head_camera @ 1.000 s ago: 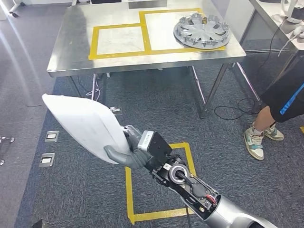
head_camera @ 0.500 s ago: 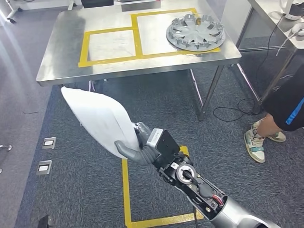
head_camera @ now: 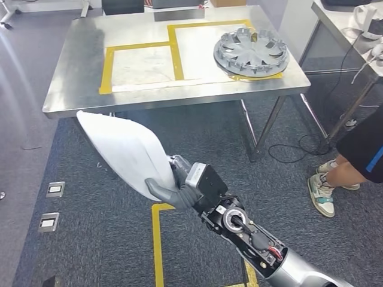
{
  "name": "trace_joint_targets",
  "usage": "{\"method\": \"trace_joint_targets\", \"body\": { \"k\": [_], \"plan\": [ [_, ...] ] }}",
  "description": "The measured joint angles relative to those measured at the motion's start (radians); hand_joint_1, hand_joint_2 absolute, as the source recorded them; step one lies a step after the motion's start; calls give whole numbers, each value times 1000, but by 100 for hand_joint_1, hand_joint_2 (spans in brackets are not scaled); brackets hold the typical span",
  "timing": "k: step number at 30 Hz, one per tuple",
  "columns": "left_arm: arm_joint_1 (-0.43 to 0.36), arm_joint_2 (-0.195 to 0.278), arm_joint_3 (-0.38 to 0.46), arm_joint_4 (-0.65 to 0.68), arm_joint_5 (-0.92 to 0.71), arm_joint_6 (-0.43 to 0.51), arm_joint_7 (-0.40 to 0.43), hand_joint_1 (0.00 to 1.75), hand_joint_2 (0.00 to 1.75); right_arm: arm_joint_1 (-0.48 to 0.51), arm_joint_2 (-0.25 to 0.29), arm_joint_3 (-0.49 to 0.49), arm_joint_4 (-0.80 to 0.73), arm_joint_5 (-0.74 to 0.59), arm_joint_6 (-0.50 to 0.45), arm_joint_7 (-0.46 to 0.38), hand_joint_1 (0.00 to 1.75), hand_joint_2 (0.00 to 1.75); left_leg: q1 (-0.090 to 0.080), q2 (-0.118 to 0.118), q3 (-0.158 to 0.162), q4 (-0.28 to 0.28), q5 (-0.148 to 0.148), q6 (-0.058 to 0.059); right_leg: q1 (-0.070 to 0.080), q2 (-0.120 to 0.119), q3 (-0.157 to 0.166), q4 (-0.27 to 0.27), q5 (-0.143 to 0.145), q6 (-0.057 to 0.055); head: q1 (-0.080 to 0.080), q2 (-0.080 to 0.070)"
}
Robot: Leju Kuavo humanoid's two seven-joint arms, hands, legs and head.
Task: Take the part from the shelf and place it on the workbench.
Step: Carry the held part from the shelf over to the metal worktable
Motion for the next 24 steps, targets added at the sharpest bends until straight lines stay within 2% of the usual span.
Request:
{"method": "trace_joint_targets", "body": {
  "k": [1, 2, 3, 4, 6, 7, 8, 11, 12, 13, 16, 17, 18, 19, 21, 22, 23, 24],
  "plan": [
    [1, 0, 0, 0, 0, 0, 0, 0, 175, 3, -2, 0, 0, 0, -1, 1, 171, 175, 0, 0, 9, 0, -8, 0, -2, 0, -37, 46, -24, 3, 4, 0],
    [2, 0, 0, 0, -1, 0, 0, 0, 175, 5, -4, 0, 0, 0, -2, 2, 171, 175, 0, -1, 19, 0, -16, -1, -4, 0, -59, 59, -34, 6, 8, 0],
    [3, 0, 0, 0, -2, 0, 0, 0, 175, 7, -6, 1, 0, 0, -2, 2, 171, 175, 0, -2, 31, 1, -25, -2, -6, 0, -64, 37, -21, 6, 13, 0],
    [4, -1, 0, 0, -3, 0, 0, 0, 175, 8, -8, 1, 0, 0, -3, 2, 171, 175, 0, -3, 45, 1, -35, -4, -8, -1, -54, -18, 17, 5, 18, 0],
    [3, 0, 0, 0, -5, 0, 0, 0, 175, 8, -9, 1, -1, 0, -4, 2, 171, 175, 0, -4, 67, 2, -53, -12, -7, -1, -27, -152, 122, -1, 28, 0],
    [1, 1, 0, 0, -6, 0, 0, 0, 175, 9, -9, 1, -1, 0, -5, 2, 171, 175, -1, -4, 72, 2, -61, -17, -5, -1, -15, -200, 157, -8, 31, 0],
    [-1, 3, -1, 0, -6, 0, 2, 0, 175, 10, -10, 2, 0, 0, -5, 1, 171, 175, -2, -4, 75, 4, -65, -23, -3, -1, -10, -224, 175, -15, 31, 0],
    [-3, 7, -1, 0, -4, 1, 10, 0, 175, 11, -8, 2, 0, 0, -4, -6, 171, 175, 0, -5, 81, 21, -75, -39, 0, 0, 9, -236, 169, -37, 27, 0],
    [-4, 7, -1, 0, -2, 1, 11, 0, 175, 8, -8, 2, 1, 0, -3, -8, 171, 175, 2, -5, 72, 45, -84, -44, -1, 0, 18, -238, 165, -43, 23, 0],
    [-6, 7, -1, 0, 0, 2, 13, 0, 175, 5, -7, 3, 1, 0, 0, -11, 171, 175, 4, -5, 48, 88, -98, -49, -3, 0, 30, -239, 162, -47, 17, 0],
    [-6, 6, -1, 0, 11, 11, 17, 0, 175, -1, -6, 5, 4, -2, 15, -18, 171, 175, 4, -5, -80, 274, -162, -55, -2, 0, 49, -240, 144, -54, 0, 0],
    [-4, 5, -1, 0, 14, 14, 19, 0, 175, 0, -6, 6, 6, -3, 20, -20, 171, 175, 4, -5, -113, 304, -173, -54, -1, 1, 59, -240, 136, -55, -4, 0],
    [-1, 5, -1, 0, 18, 17, 21, 0, 175, 1, -5, 8, 7, -5, 24, -22, 171, 175, 4, -5, -129, 299, -167, -51, -1, 2, 70, -240, 126, -54, -8, 0],
    [0, 4, -1, 0, 21, 20, 21, 0, 175, 1, -3, 9, 9, -6, 27, -24, 171, 175, 4, -5, -126, 255, -137, -47, -1, 2, 84, -240, 116, -53, -13, 0],
    [2, 4, -1, 0, 24, 24, 22, 0, 175, -1, 1, 10, 13, -7, 31, -28, 171, 175, 1, -4, -91, 113, -38, -38, 1, 2, 108, -240, 93, -48, -22, 0],
    [2, 4, -1, 0, 25, 26, 22, 0, 175, -2, 4, 10, 14, -8, 33, -31, 171, 175, -1, -2, -76, 58, -3, -34, 2, 3, 116, -241, 80, -43, -25, 0],
    [2, 4, -1, 0, 26, 28, 22, 0, 175, -4, 6, 10, 16, -9, 34, -33, 171, 175, -4, -2, -66, 27, 15, -30, 4, 3, 120, -244, 69, -39, -27, 0],
    [2, 3, -1, 0, 27, 29, 22, 0, 175, -5, 8, 11, 17, -9, 35, -35, 171, 175, -5, -2, -62, 15, 13, -26, 6, 4, 131, -241, 64, -33, -27, 0]
  ]
}}
